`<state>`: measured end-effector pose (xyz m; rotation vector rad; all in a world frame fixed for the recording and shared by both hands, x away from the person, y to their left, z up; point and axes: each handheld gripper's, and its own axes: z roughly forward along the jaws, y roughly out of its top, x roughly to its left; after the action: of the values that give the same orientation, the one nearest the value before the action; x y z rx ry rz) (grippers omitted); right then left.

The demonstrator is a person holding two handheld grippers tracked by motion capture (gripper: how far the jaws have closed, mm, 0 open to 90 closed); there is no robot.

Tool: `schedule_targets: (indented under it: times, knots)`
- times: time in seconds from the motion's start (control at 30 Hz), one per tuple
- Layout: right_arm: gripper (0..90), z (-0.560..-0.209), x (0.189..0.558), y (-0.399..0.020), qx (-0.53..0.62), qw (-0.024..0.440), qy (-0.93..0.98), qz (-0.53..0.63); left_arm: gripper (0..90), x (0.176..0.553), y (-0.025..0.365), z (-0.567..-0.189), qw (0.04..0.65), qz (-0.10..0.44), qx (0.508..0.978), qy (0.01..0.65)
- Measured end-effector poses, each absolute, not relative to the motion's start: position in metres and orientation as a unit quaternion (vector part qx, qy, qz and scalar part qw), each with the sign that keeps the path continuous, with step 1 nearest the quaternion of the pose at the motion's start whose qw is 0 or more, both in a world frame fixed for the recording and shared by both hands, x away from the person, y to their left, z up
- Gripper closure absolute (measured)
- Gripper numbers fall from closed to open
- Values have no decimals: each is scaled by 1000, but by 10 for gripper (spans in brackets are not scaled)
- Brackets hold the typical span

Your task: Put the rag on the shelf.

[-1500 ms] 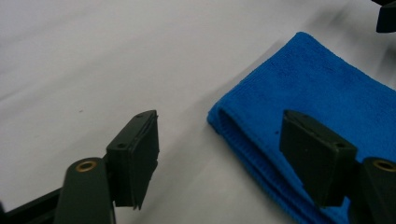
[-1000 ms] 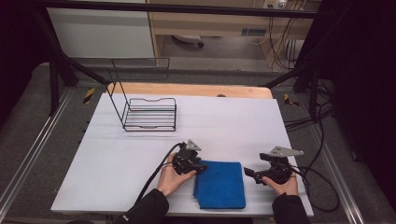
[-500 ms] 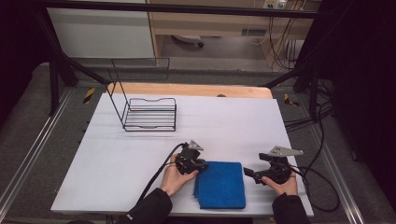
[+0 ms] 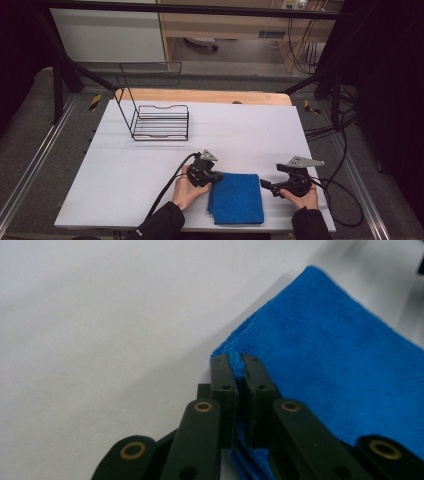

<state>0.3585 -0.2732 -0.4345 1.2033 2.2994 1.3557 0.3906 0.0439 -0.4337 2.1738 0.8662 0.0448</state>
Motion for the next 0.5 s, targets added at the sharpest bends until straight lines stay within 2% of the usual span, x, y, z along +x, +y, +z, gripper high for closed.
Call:
schedule_targets:
  times: [0.27,0.5]
  knots:
    - [26,-434,359,-271,405,106,781,464,863,386,54,-419,409,23,848,336]
    - [26,-433,359,-271,406,108,779,465,863,380,36,-423,428,-4,843,326]
